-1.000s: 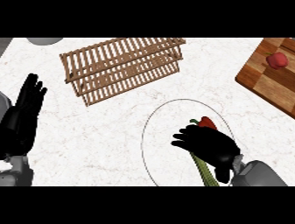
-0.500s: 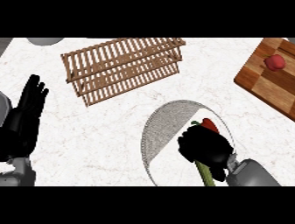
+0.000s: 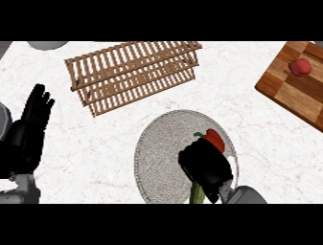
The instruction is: Pick the squash from the placemat and place it in the tiered shelf
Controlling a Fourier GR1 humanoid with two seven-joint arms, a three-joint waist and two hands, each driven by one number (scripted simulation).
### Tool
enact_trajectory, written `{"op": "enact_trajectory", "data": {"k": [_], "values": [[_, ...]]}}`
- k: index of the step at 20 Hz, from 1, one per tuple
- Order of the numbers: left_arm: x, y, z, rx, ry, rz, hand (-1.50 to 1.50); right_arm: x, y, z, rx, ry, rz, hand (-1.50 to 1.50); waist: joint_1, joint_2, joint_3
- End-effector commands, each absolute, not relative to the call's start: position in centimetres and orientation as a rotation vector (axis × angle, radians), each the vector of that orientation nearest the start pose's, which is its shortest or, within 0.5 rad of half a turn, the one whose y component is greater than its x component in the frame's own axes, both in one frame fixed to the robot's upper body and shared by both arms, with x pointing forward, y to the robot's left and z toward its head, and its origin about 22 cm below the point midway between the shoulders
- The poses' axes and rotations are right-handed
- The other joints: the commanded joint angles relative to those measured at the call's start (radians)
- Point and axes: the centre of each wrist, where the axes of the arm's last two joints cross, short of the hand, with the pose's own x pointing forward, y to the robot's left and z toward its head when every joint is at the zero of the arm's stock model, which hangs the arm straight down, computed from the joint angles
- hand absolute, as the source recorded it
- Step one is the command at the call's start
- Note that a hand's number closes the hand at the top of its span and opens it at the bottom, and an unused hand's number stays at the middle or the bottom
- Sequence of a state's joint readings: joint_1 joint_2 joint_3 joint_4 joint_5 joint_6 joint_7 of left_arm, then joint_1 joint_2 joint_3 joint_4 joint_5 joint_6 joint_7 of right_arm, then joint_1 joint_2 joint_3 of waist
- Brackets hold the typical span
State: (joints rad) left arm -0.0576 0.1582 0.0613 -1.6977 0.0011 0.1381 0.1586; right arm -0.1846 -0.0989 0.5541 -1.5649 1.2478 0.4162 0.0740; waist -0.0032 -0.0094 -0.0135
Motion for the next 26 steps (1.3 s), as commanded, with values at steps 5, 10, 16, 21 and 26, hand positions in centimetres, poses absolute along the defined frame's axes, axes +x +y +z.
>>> {"op": "enact_trajectory", "data": {"k": [5,10,16,21,26], "values": [[26.2,26.5,6.6,0.229,-1.597,0.031,0.00,21.3,-5.5,8.0,-0.496,-1.330,1.399,1.50,0.018,0.008,0.013],[25.6,25.9,5.4,0.221,-1.590,0.013,0.00,19.3,-4.7,12.3,-0.435,-1.536,1.015,1.50,0.033,0.005,0.013],[26.1,26.0,6.1,0.227,-1.598,0.016,0.00,19.6,-3.2,19.8,-0.603,-1.619,0.776,1.50,0.028,0.004,0.011],[26.1,27.6,5.7,0.239,-1.600,0.038,0.00,21.2,-1.7,23.9,-0.714,-1.617,0.731,1.50,0.021,0.006,0.011],[27.1,26.1,6.2,0.233,-1.605,0.034,0.00,23.9,-0.9,24.9,-0.742,-1.634,0.667,1.50,0.014,0.009,0.012]]}}
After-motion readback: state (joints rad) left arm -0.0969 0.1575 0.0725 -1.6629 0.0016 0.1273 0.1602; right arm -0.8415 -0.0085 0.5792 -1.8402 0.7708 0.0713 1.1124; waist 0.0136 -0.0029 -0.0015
